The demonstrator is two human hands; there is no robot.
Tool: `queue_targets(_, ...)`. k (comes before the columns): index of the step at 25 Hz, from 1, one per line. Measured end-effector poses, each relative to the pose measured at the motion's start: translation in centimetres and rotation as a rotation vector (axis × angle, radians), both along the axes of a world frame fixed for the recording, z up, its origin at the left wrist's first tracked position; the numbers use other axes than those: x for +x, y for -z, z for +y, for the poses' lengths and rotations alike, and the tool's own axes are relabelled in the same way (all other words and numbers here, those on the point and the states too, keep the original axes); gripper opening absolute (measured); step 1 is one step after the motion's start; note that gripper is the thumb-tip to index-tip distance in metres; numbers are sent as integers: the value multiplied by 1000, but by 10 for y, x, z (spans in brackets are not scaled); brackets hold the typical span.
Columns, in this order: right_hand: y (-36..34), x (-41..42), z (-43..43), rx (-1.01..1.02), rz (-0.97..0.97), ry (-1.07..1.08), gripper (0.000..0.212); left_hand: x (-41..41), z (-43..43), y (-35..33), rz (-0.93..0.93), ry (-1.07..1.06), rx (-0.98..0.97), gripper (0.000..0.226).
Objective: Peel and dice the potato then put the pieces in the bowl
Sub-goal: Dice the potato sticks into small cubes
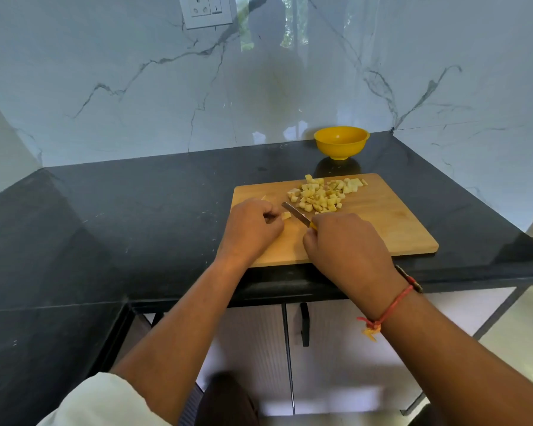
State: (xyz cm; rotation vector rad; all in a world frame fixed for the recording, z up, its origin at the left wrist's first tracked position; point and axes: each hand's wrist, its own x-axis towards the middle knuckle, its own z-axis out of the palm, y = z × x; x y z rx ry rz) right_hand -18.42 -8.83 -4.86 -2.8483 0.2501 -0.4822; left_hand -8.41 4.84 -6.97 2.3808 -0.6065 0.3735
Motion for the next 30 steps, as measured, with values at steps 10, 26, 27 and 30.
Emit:
queue_targets(10,-5,14,15,-12,115,-6,25,2,2,-2,21,13,-10,14)
queue_targets(26,-5,-14,-13,-159,96,-34,27,1,0,1,-49,-9,-21,15)
queue_targets(27,-4,-13,-15,-135,82,-24,30,0,0,1,-53,-8,-21,16)
queue_targets(30,-3,-11,-14,-60,59,-19,33,0,1,2,-47,-9,-17,16)
